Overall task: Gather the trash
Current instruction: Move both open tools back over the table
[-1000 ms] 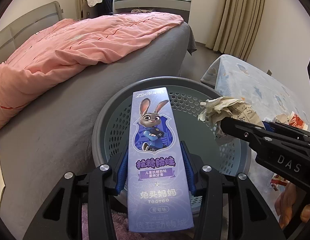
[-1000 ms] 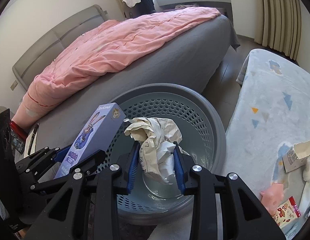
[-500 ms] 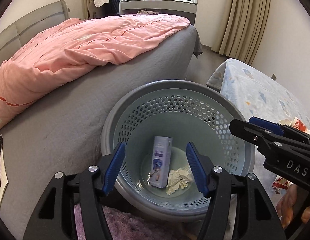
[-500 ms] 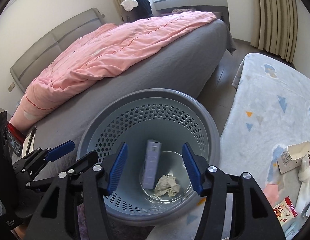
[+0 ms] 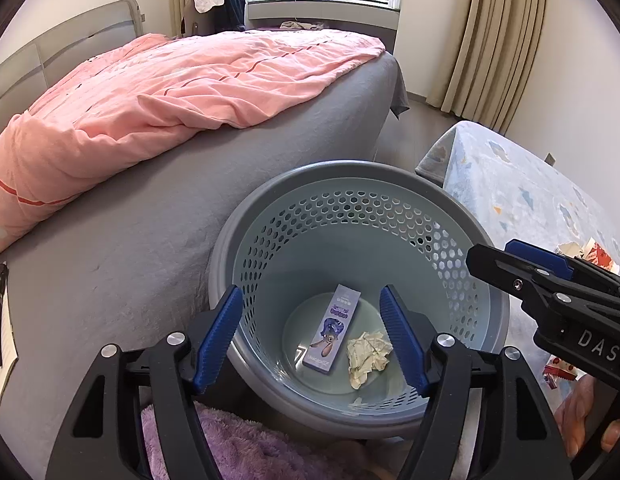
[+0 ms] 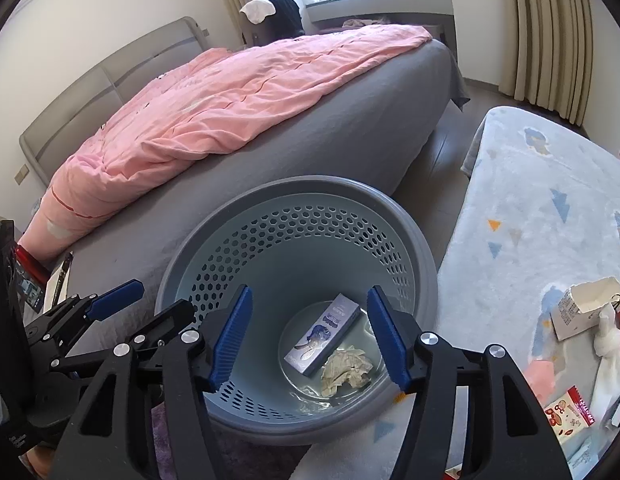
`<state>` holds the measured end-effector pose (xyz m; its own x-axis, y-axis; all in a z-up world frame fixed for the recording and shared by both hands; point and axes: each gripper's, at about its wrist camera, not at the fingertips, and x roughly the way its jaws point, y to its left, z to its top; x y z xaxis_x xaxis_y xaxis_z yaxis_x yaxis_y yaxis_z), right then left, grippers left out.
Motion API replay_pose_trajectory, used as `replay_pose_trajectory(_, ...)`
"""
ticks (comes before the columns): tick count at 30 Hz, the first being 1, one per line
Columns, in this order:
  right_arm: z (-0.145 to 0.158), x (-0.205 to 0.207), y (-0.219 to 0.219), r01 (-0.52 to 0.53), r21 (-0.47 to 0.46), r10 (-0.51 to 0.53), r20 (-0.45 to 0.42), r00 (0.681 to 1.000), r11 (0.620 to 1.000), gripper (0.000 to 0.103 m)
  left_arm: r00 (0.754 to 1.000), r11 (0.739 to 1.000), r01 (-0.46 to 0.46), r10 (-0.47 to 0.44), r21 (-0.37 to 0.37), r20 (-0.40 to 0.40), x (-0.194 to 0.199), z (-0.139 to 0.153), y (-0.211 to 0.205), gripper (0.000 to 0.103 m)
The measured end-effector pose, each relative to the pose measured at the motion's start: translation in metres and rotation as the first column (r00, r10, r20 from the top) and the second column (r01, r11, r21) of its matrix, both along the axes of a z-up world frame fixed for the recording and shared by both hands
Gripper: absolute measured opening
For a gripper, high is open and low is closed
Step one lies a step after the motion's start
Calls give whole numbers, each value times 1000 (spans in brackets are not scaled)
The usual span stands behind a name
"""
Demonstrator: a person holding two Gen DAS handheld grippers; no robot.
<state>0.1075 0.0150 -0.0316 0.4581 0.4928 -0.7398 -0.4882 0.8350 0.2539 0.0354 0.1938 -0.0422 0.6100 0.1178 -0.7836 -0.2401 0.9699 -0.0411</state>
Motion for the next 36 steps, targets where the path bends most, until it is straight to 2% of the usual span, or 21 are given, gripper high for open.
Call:
replay_pose_trajectory(9,5,-10,-4,7,-2,-7,13,1000,1000,62,1000,1000,-3,3,6,-1,-5,5,-3,72)
replay_pose_trajectory(17,14,-24,-21,42,-4,-42,34,999,999,70,1000,1000,5,-5,11,22,-16,19,-10,73)
replay_pose_trajectory(19,17,-29,-29,57,-5,-57,42,998,998,75,999,1000,11,-12,10,31,-19,23,-14,74)
replay_pose_trajectory(25,26,-48,-56,109,-8,-108,60,992,994,81,998,999,42,-42,8,51,-27,33,-29,74)
replay_pose_trajectory(36,39,-83,-113,216,-29,-212,101,972,976,87,990,993,120,-119,-5,71,-42,43,-72,74)
